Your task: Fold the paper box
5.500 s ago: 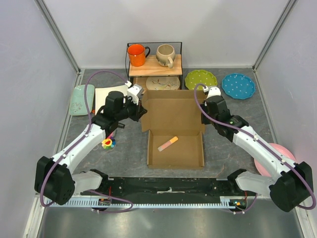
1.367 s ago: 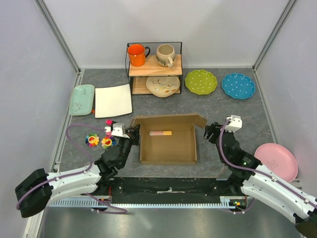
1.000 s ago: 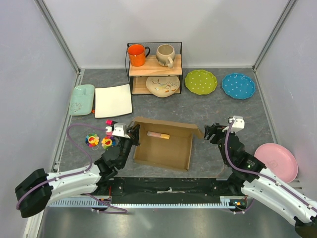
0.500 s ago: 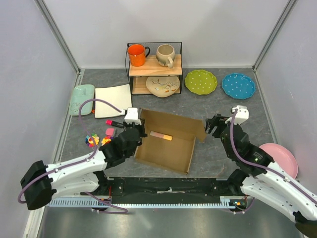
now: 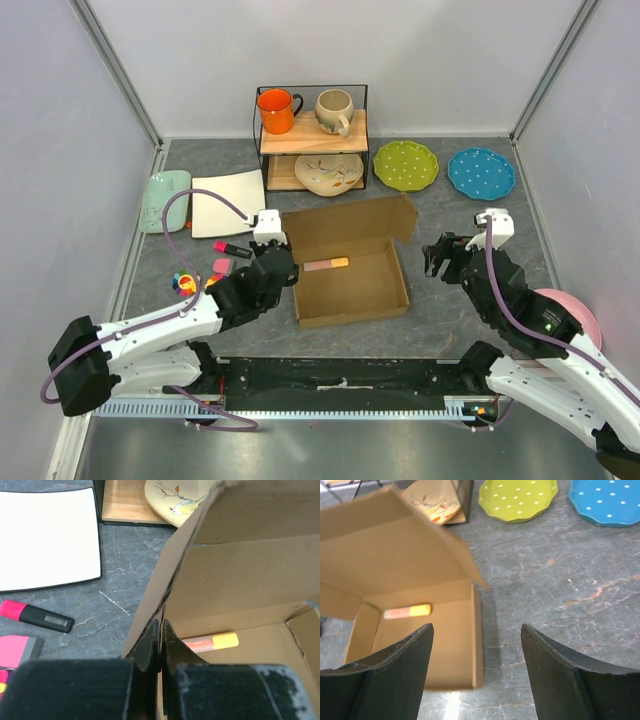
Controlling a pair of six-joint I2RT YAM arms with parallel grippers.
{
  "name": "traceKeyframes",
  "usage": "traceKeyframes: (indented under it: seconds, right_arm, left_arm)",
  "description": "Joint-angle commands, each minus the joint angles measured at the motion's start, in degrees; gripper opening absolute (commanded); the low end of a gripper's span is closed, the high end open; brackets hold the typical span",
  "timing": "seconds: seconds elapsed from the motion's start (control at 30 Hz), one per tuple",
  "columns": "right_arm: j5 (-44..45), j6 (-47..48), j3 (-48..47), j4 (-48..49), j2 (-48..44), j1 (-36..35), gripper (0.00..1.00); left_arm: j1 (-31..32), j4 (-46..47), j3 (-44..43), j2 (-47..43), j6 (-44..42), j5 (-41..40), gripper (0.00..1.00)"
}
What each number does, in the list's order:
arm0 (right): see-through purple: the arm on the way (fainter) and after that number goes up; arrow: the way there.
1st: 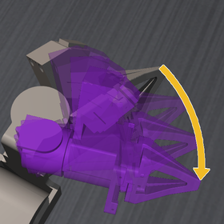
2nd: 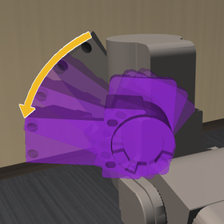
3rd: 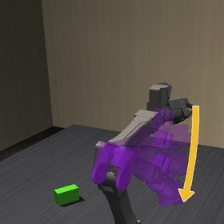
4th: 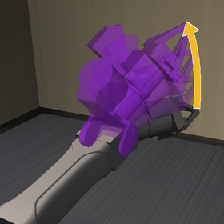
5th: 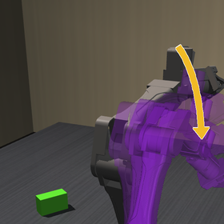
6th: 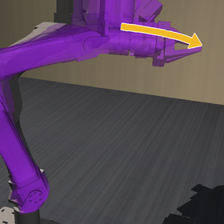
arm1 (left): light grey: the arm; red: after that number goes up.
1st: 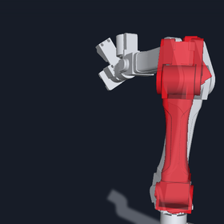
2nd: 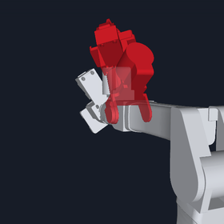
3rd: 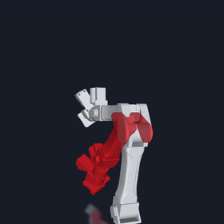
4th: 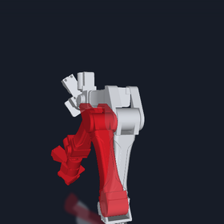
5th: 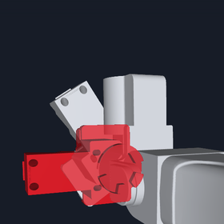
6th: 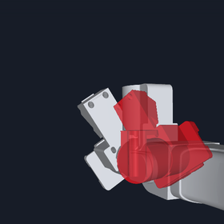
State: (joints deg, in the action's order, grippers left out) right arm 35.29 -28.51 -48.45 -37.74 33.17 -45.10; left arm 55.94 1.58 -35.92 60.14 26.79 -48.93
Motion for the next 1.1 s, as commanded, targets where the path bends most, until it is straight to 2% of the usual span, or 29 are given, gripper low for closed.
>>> traceKeyframes:
  seconds: [0.0,0.13,0.17,0.27,0.37,0.43,0.67,0.8,0.9,1.07]
  right_arm:
    - [-8.91,6.44,-4.02,-3.04,3.46,0.19,0.78]
    - [-8.49,9.43,-4.03,-0.68,9.63,0.19,0.78]
    - [-7.7,9.96,-3.68,0.63,11.2,0.1,0.79]
    - [-3.57,11.28,-1.75,6.95,12.53,0.19,0.79]
    - [-1.98,14.09,2.29,19.14,10.62,0.1,0.8]
    - [-2.07,16.63,5.11,22.17,9.81,0.19,0.82]
    - [-1.19,19.9,3.53,20.15,15.43,0.28,0.87]
    - [6.08,19.81,4.5,22.09,17.63,0.28,0.87]
    - [8.3,19.37,5.46,23.84,17.9,0.54,0.87]
    - [5.85,19.63,9.41,28.23,15.26,2.12,0.88]
  left_arm:
    - [-0.31,-3.61,-0.64,2.08,3.19,-2.67,0.02]
    - [-0.31,-1.85,-0.47,2.44,-1.63,-1.44,0.02]
    - [-0.31,1.2,-0.29,2.26,-2.78,-1.0,0.02]
    - [-0.31,6.65,0.94,1.74,-9.02,2.16,0.02]
    - [-0.4,11.75,2.52,0.77,-14.47,4.97,0.02]
    - [-0.48,13.44,3.4,0.07,-17.97,7.78,0.02]
    - [-2.5,15.11,2.79,1.47,-21.16,12.8,0.02]
    - [-3.47,15.03,2.7,1.82,-21.42,15.43,0.02]
    - [-4.35,14.5,2.79,1.47,-21.6,17.27,0.02]
    - [-7.5,10.46,1.3,0.68,-21.34,23.33,0.02]
